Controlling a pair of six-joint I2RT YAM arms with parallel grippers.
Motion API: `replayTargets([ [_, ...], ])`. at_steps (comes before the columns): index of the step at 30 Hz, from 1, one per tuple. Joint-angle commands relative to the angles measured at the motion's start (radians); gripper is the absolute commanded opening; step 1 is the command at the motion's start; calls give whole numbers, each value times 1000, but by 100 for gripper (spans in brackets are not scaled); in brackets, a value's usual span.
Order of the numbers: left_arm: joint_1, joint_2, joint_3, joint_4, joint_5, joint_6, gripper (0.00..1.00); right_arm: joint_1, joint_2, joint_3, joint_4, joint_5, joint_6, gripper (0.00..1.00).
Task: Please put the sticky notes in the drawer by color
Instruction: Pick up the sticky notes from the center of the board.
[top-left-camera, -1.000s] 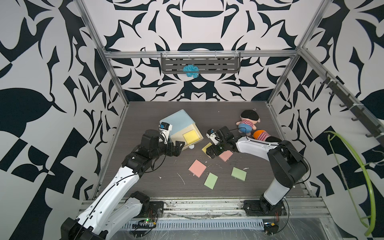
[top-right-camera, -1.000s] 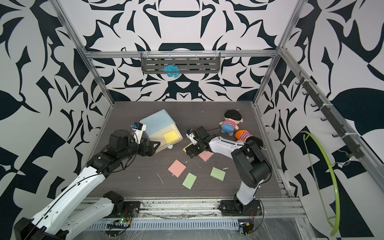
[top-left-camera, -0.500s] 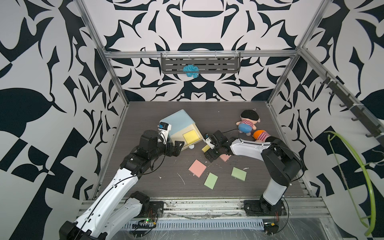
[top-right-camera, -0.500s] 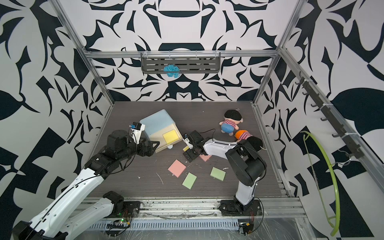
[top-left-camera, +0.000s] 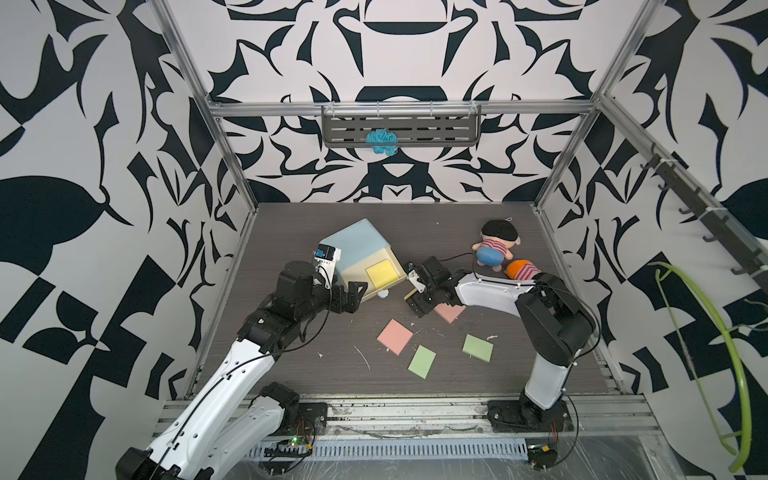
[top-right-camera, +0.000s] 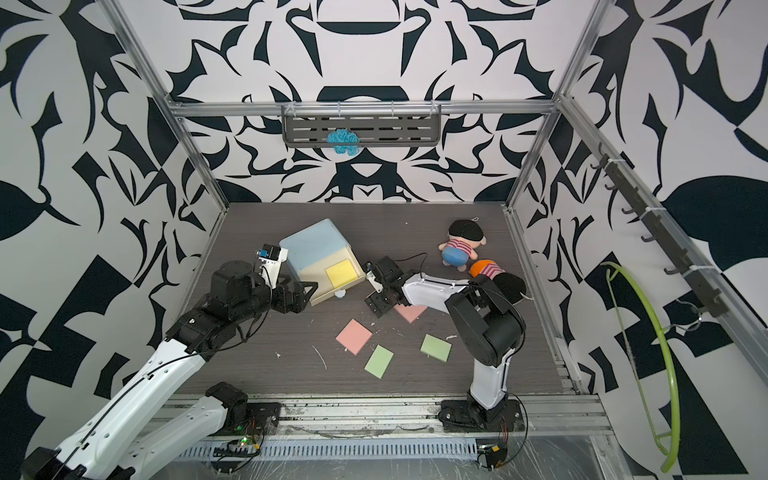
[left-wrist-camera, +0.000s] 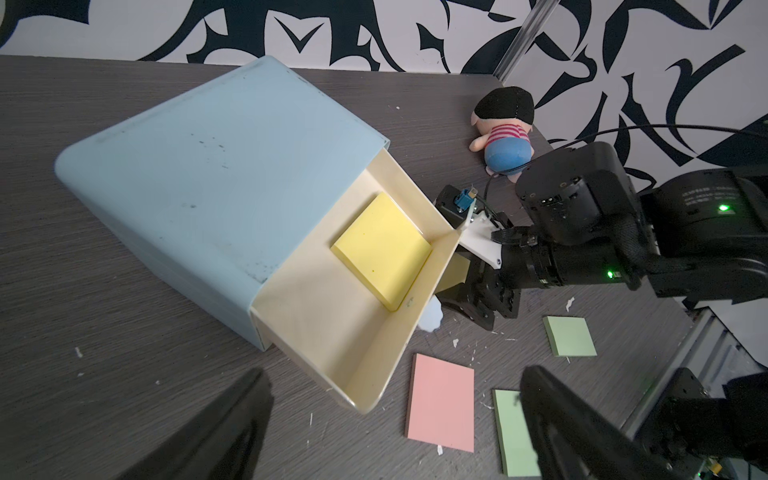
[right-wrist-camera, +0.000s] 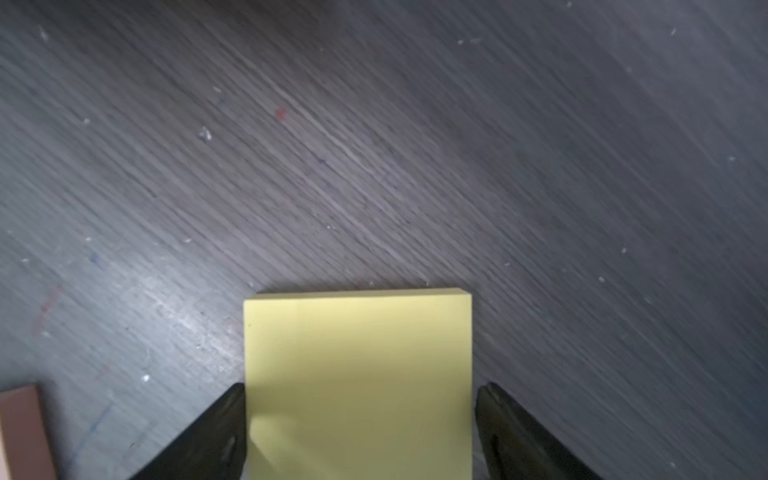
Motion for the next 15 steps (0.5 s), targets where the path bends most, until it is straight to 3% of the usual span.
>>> replayTargets([
  [1, -4, -11, -20, -7, -4, 7, 99, 4, -3, 0, -17, 2, 4, 85],
  [15, -4, -2, -14, -5, -1, 2, 99, 1, -32, 2, -11, 9, 10, 81],
])
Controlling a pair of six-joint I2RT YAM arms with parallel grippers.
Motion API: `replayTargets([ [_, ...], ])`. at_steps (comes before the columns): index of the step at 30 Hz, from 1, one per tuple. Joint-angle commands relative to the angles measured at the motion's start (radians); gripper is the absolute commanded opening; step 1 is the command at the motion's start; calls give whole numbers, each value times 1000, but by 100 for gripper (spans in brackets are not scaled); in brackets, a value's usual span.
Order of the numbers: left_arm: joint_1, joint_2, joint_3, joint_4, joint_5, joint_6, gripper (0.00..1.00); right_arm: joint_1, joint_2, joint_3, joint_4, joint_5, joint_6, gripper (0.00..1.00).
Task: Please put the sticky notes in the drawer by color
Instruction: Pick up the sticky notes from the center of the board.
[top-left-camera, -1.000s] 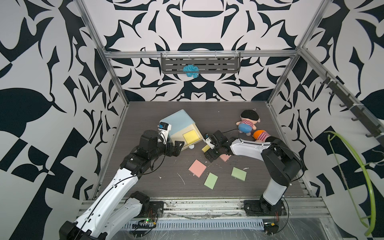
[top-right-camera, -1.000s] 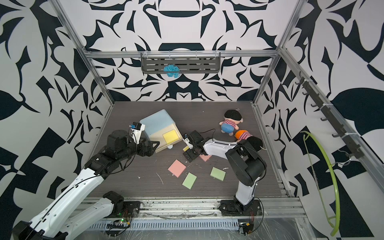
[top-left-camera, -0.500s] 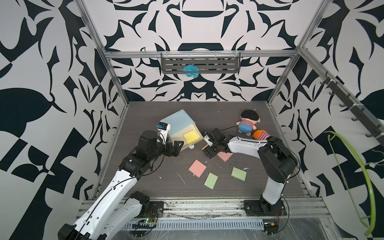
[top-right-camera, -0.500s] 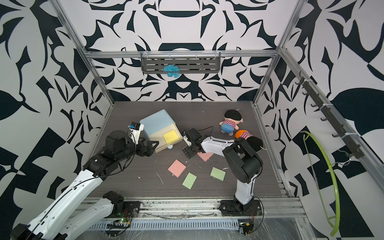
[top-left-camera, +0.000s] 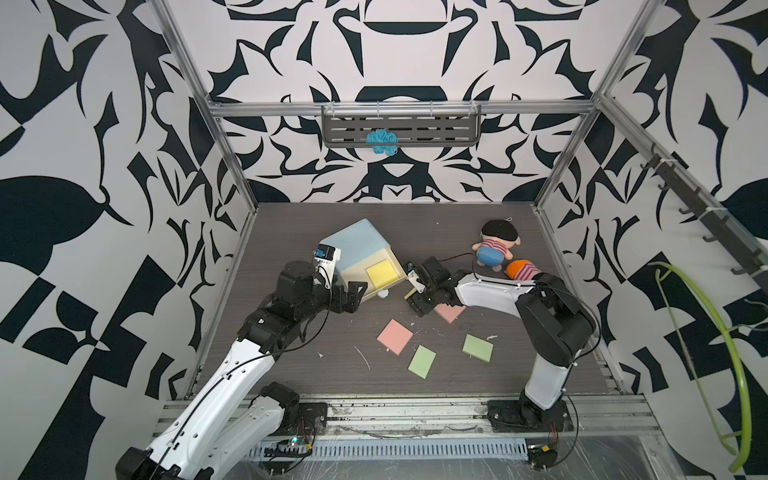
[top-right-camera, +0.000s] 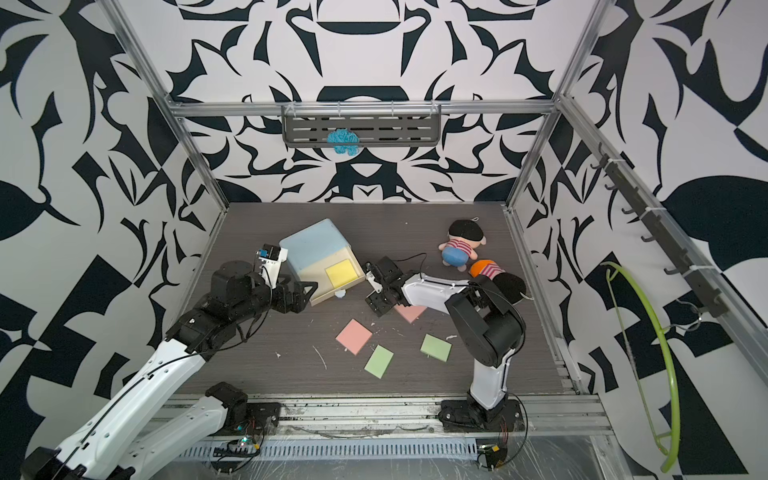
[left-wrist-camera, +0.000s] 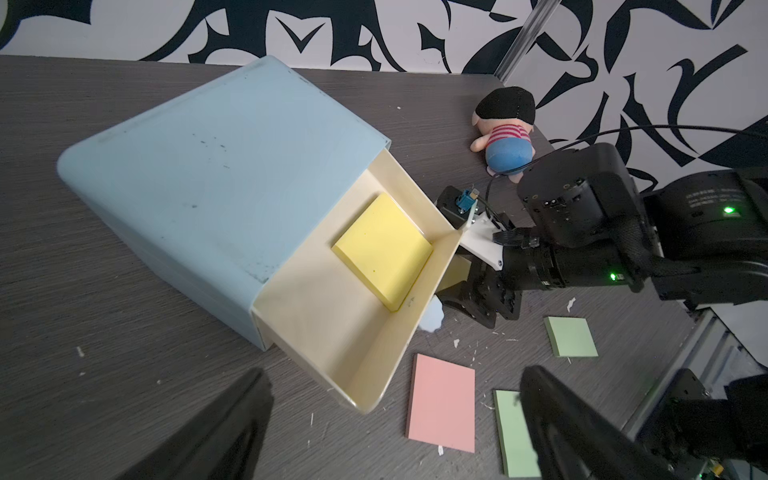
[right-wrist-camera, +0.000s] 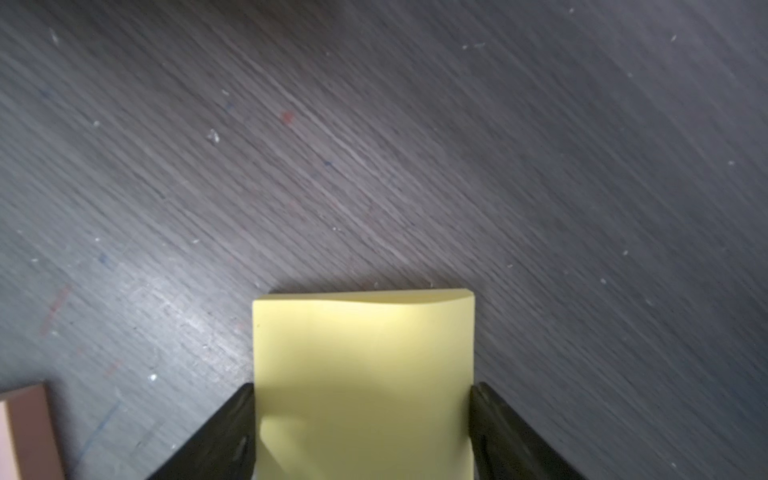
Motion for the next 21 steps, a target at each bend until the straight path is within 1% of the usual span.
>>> replayTargets([
  [1, -4, -5, -14, -5, 0, 2, 99, 1, -32, 3, -14, 7, 8, 81],
  [6, -4, -3, -13, -5, -1, 2, 99, -7, -52, 0, -8, 7, 14, 81],
  [11, -4, -1, -12, -5, 1, 2, 99, -19, -30, 9, -24, 5, 24, 94],
  [14, -4, -3, -12, -7, 0, 4, 99, -21, -5, 18, -41, 7, 36, 97],
  [19, -4, -5, -14, -7, 1, 3, 99, -22, 11, 12, -50, 1, 55, 98],
  [21, -4, -5, -18, -5, 2, 3, 99, -21, 11, 3, -44, -1, 62, 96],
])
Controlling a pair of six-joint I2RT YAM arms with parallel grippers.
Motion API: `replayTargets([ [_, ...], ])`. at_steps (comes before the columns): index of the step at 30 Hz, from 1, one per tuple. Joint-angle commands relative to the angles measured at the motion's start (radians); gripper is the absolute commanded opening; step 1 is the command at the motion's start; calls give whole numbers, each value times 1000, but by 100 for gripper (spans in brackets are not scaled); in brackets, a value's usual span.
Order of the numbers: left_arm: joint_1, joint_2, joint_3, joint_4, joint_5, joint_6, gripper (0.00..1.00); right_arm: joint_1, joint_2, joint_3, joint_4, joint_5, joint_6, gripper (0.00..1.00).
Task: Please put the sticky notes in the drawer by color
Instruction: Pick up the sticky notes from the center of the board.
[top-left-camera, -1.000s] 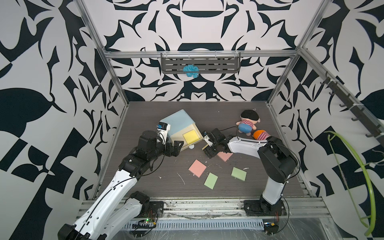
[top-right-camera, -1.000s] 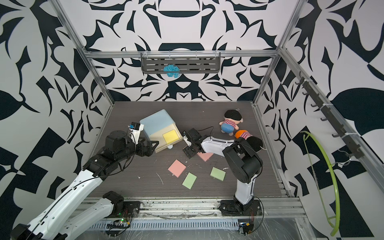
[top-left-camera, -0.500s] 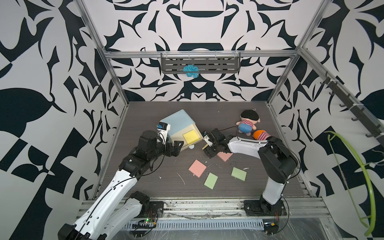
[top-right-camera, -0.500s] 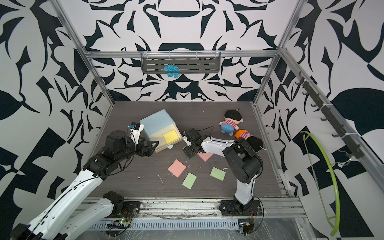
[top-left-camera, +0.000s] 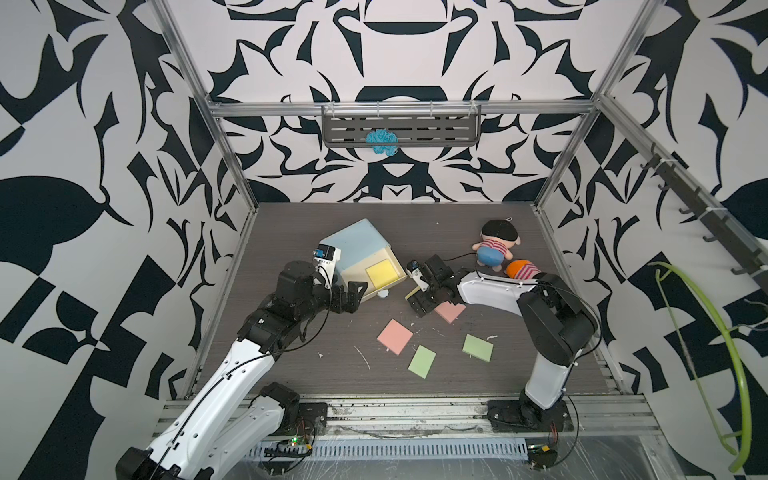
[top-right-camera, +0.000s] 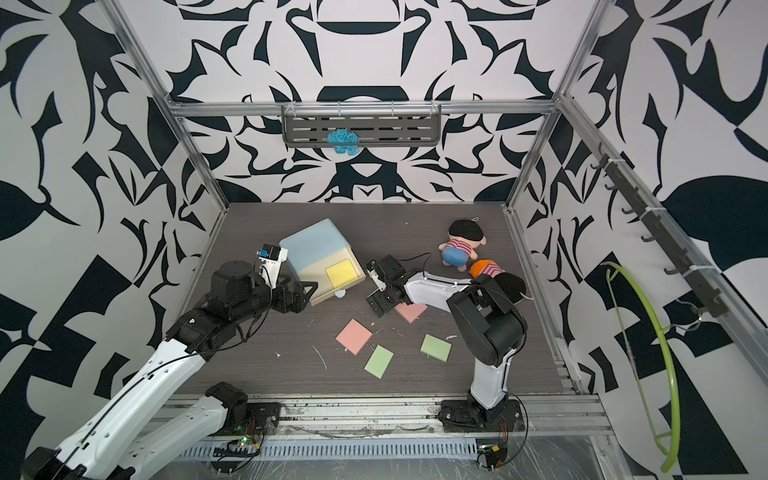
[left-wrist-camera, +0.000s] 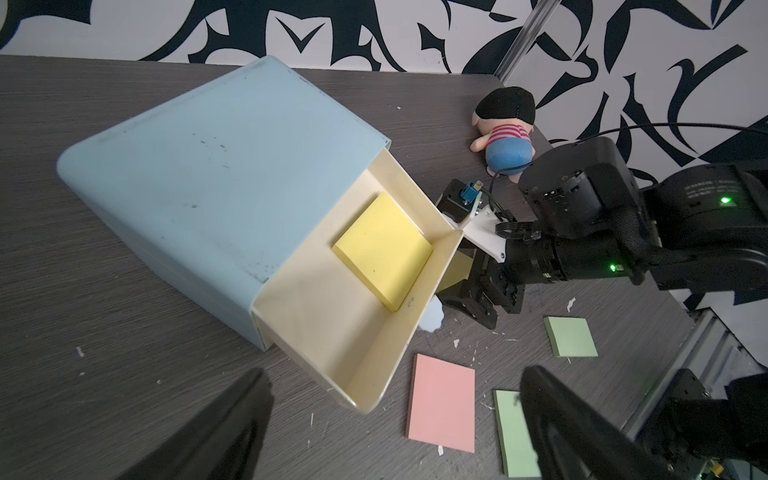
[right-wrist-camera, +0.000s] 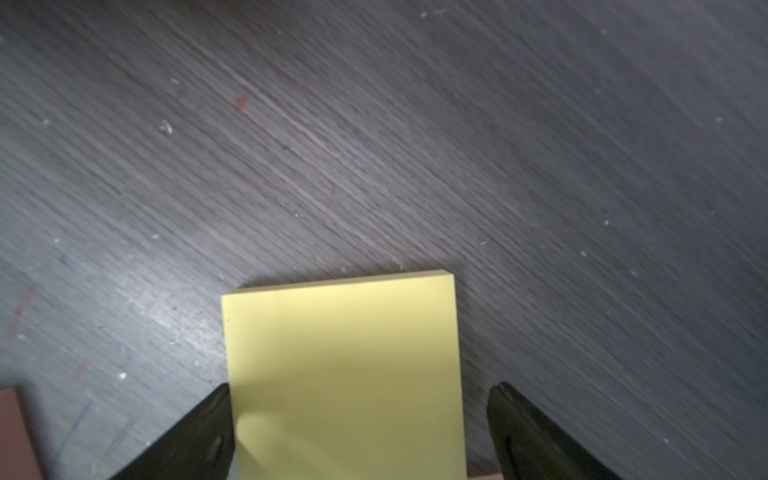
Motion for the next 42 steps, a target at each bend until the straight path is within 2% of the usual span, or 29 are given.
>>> replayTargets([
  [1, -4, -4, -18, -4, 2, 4, 99, -2, 12, 0, -21, 2, 24, 95],
  [13, -4, -1, -15, -7, 7, 14, 99, -1, 13, -10, -14, 11, 32, 83],
  [23, -4, -2, -17, -5, 3, 15, 99, -1, -45, 20, -22, 21, 15, 82],
  [35, -4, -14, -16, 1, -11, 15, 99, -3, -223, 49, -67, 60, 23, 82],
  [42, -4, -24, -20, 1, -115, -31, 99, 19, -305, 146, -121, 78, 11, 82],
])
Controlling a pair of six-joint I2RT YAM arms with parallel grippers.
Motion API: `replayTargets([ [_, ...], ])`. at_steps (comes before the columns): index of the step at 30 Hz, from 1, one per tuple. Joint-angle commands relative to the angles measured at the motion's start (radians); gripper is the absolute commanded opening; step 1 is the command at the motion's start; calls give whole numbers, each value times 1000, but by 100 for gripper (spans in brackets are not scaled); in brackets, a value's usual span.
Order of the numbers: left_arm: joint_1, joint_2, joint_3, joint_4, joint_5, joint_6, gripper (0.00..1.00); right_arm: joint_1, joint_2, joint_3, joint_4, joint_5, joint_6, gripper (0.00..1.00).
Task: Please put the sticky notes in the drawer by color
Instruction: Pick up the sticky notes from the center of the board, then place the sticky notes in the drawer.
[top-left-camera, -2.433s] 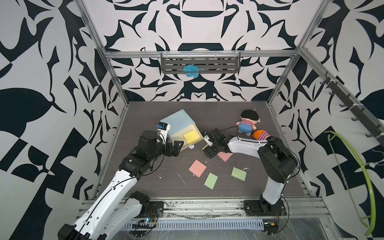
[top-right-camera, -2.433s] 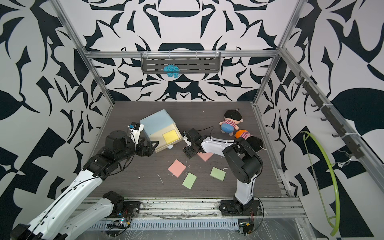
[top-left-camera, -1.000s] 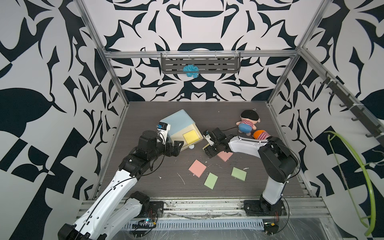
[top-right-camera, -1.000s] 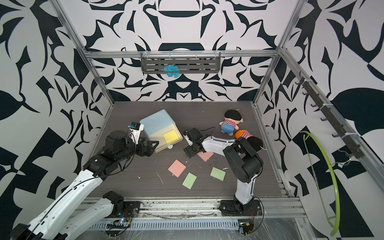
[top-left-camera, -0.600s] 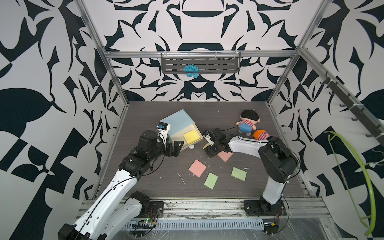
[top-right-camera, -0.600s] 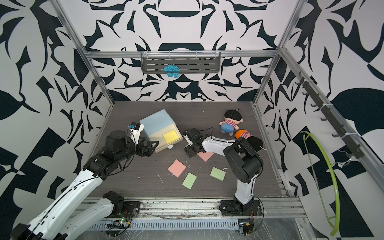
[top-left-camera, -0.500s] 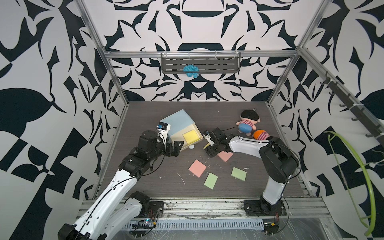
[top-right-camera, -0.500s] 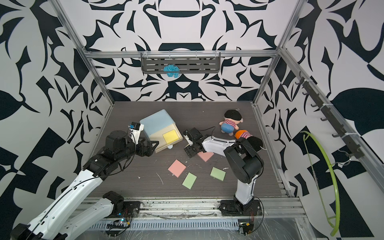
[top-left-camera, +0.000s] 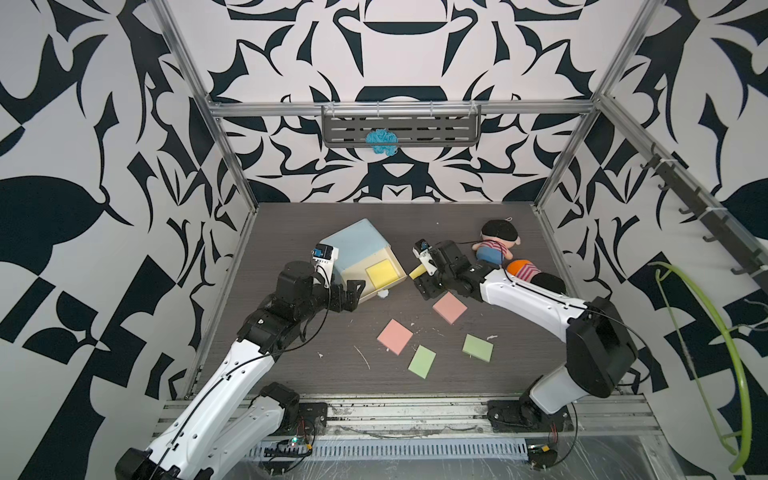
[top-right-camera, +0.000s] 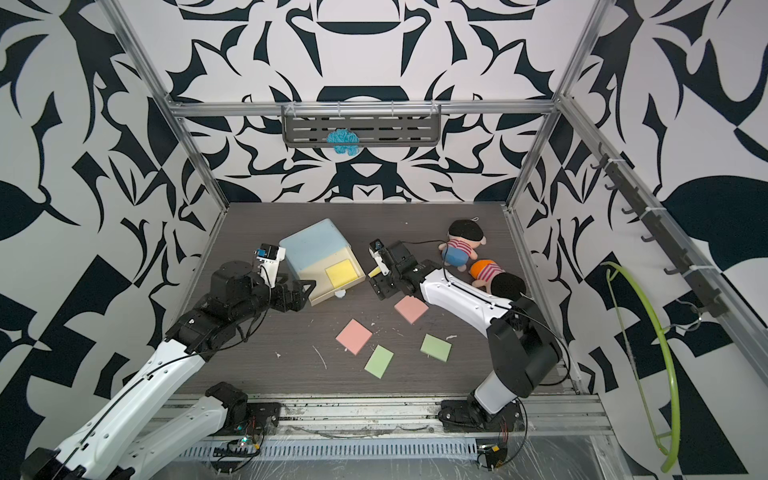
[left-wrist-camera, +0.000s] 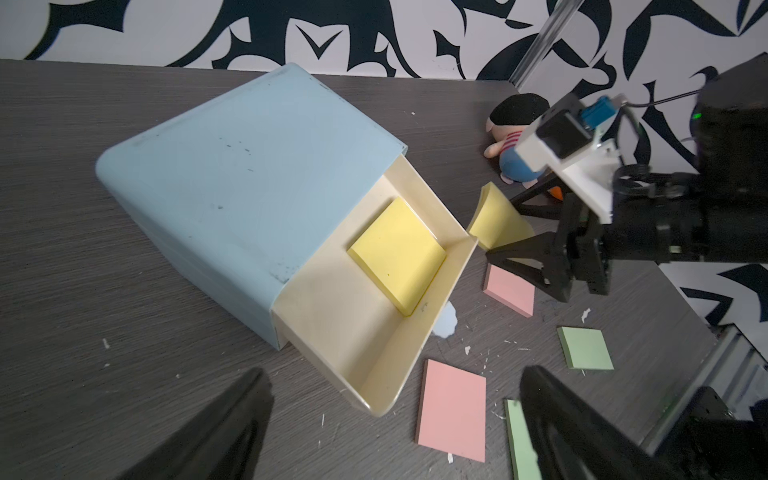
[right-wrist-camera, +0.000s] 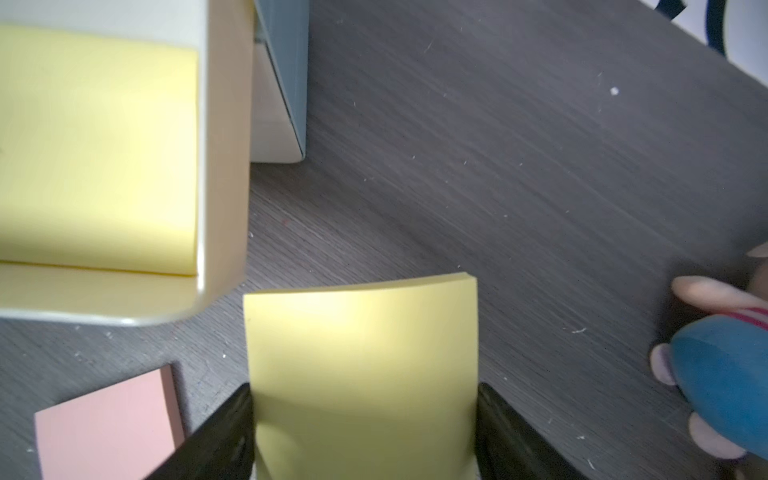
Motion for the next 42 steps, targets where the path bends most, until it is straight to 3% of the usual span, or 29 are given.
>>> replayTargets([
  [1, -4, -23, -23, 4, -54, -14, 99, 26, -55, 89, -25, 37, -15, 82],
  [4, -4, -47, -37, 13, -56, 15, 99, 65, -55, 149, -31, 59, -26, 82],
  [9, -4, -99, 6, -104, -83, 205, 99, 150, -2, 243, 2, 60, -9, 81],
  [18, -4, -138, 5, -158, -78, 261, 99, 302, 199, 420, 42, 76, 24, 82],
  [38, -4, -157, 11, -186, -75, 266, 99, 315, 345, 495, 80, 88, 56, 82],
  [42, -4, -157, 13, -190, -75, 266, 99, 316, 343, 506, 74, 56, 51, 93],
])
